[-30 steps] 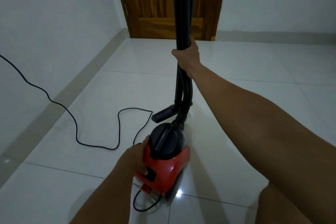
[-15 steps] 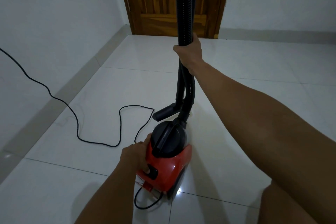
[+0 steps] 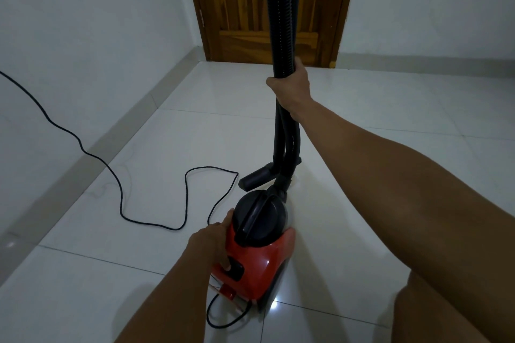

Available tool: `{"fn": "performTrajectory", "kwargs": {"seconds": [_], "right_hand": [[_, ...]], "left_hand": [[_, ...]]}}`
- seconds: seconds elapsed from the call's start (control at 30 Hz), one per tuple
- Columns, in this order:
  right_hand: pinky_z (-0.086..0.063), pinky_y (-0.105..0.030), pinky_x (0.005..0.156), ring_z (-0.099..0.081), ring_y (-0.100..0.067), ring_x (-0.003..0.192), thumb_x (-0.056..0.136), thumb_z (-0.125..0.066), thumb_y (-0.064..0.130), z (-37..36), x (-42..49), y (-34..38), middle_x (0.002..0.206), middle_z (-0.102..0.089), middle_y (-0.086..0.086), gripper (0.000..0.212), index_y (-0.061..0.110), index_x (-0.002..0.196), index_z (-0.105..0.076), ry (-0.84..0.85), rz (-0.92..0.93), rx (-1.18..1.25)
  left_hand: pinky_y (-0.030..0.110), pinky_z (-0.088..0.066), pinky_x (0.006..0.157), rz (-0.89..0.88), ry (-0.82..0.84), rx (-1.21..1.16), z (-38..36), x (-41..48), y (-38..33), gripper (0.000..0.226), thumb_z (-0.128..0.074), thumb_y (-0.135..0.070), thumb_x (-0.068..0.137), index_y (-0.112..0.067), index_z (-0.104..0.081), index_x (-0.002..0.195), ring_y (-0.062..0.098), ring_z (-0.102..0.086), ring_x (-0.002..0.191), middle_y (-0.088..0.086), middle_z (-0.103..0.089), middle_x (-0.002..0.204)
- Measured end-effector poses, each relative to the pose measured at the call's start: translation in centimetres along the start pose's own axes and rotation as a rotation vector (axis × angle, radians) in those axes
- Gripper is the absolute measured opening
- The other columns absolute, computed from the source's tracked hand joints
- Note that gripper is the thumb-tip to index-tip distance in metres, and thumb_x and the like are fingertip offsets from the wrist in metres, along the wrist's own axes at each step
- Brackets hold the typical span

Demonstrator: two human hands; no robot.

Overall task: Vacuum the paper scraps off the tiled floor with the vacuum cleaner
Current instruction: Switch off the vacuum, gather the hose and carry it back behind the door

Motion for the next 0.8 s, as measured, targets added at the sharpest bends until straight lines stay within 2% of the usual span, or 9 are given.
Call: {"fn": "performTrajectory", "kwargs": {"seconds": [0.1, 0.2, 0.27, 0.37, 0.47, 0.5, 0.57, 0.7, 0.8], "right_hand": [[-0.045, -0.017, 0.06, -0.054, -0.005, 0.08, 0.081, -0.073, 0.007, 0.2, -0.2, 0.2, 0.101, -0.057, 0.001, 0.057, 0.012, 0.133, -0.051, 0.0, 0.0, 0.003], [-0.045, -0.018, 0.061, -0.055, -0.009, 0.084, 0.081, -0.073, 0.007, 0.4, -0.2, 0.2, 0.104, -0.057, 0.001, 0.058, 0.012, 0.134, -0.051, -0.01, -0.002, -0.003], [-0.045, -0.017, 0.061, -0.056, -0.011, 0.087, 0.081, -0.073, 0.007, 0.5, -0.3, 0.1, 0.107, -0.058, 0.0, 0.06, 0.013, 0.136, -0.05, -0.014, -0.005, -0.001], [-0.045, -0.016, 0.061, -0.056, -0.008, 0.086, 0.081, -0.074, 0.008, 0.7, -0.5, 0.2, 0.107, -0.057, 0.001, 0.061, 0.013, 0.136, -0.048, -0.015, -0.007, -0.01], [-0.045, -0.015, 0.061, -0.054, -0.005, 0.079, 0.081, -0.074, 0.008, 0.8, -0.9, 0.2, 0.102, -0.056, 0.002, 0.057, 0.014, 0.132, -0.049, -0.018, 0.006, -0.024], [-0.046, -0.016, 0.061, -0.054, -0.005, 0.079, 0.08, -0.073, 0.008, 0.9, -1.1, 0.2, 0.099, -0.056, 0.003, 0.055, 0.013, 0.129, -0.05, -0.021, 0.014, -0.031], [-0.048, -0.019, 0.062, -0.055, -0.007, 0.078, 0.079, -0.074, 0.009, 1.1, -1.3, 0.2, 0.095, -0.056, 0.004, 0.052, 0.013, 0.125, -0.051, -0.025, 0.034, -0.049], [-0.049, -0.022, 0.064, -0.056, -0.012, 0.082, 0.078, -0.074, 0.01, 1.2, -1.4, -0.2, 0.095, -0.055, 0.004, 0.052, 0.013, 0.124, -0.051, -0.033, 0.053, -0.076], [-0.047, -0.019, 0.061, -0.054, -0.008, 0.078, 0.078, -0.073, 0.009, 0.8, -1.0, -0.1, 0.091, -0.054, 0.007, 0.05, 0.013, 0.123, -0.051, -0.045, 0.048, -0.068]], "left_hand": [[0.047, -0.054, 0.095, -0.03, 0.066, -0.142, 0.2, 0.8, 0.1, 0.156, -0.095, -0.043, 0.038, -0.048, 0.012, 0.151, 0.028, -0.056, 0.122, 0.0, -0.052, 0.136], [0.042, -0.053, 0.096, -0.082, 0.117, -0.313, 1.5, 1.1, -1.1, 0.128, -0.094, -0.067, 0.026, -0.053, -0.028, 0.136, 0.019, -0.057, 0.119, -0.01, -0.056, 0.131], [0.03, -0.049, 0.092, -0.067, 0.059, -0.436, 4.3, 0.3, -2.6, 0.096, -0.089, -0.07, 0.042, -0.036, -0.049, 0.122, 0.014, -0.057, 0.11, -0.008, -0.058, 0.12], [0.031, -0.054, 0.083, -0.058, -0.154, -0.44, 8.9, -0.5, -5.0, 0.073, -0.08, -0.072, 0.055, -0.016, -0.064, 0.099, 0.014, -0.062, 0.094, 0.0, -0.064, 0.104], [0.03, -0.054, 0.077, -0.08, -0.044, -0.426, 8.3, -0.3, -7.1, 0.052, -0.074, -0.056, 0.077, -0.016, -0.067, 0.109, 0.014, -0.065, 0.082, 0.0, -0.07, 0.089], [0.033, -0.056, 0.078, -0.079, 0.031, -0.517, 7.3, -0.1, -7.6, 0.048, -0.073, -0.048, 0.082, -0.017, -0.063, 0.117, 0.017, -0.067, 0.08, 0.003, -0.071, 0.086], [0.035, -0.056, 0.067, -0.082, 0.086, -0.745, 5.9, -0.2, -8.2, 0.035, -0.066, -0.034, 0.092, -0.013, -0.058, 0.119, 0.019, -0.064, 0.065, 0.007, -0.067, 0.075], [0.03, -0.05, 0.053, -0.092, -0.055, -0.757, 5.9, 0.7, -8.2, 0.019, -0.056, -0.036, 0.099, -0.017, -0.057, 0.1, 0.017, -0.053, 0.052, 0.006, -0.059, 0.072], [0.029, -0.048, 0.051, -0.12, -0.117, -0.718, 7.6, 1.3, -8.4, 0.013, -0.053, -0.036, 0.098, -0.024, -0.056, 0.104, 0.017, -0.053, 0.047, 0.002, -0.059, 0.069]]}}
Point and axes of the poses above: each hand's wrist, its own x-axis towards the middle knuckle, its own z-axis out of the back of the hand, y = z × x, the point moved 7 cm from there along x, towards the middle knuckle
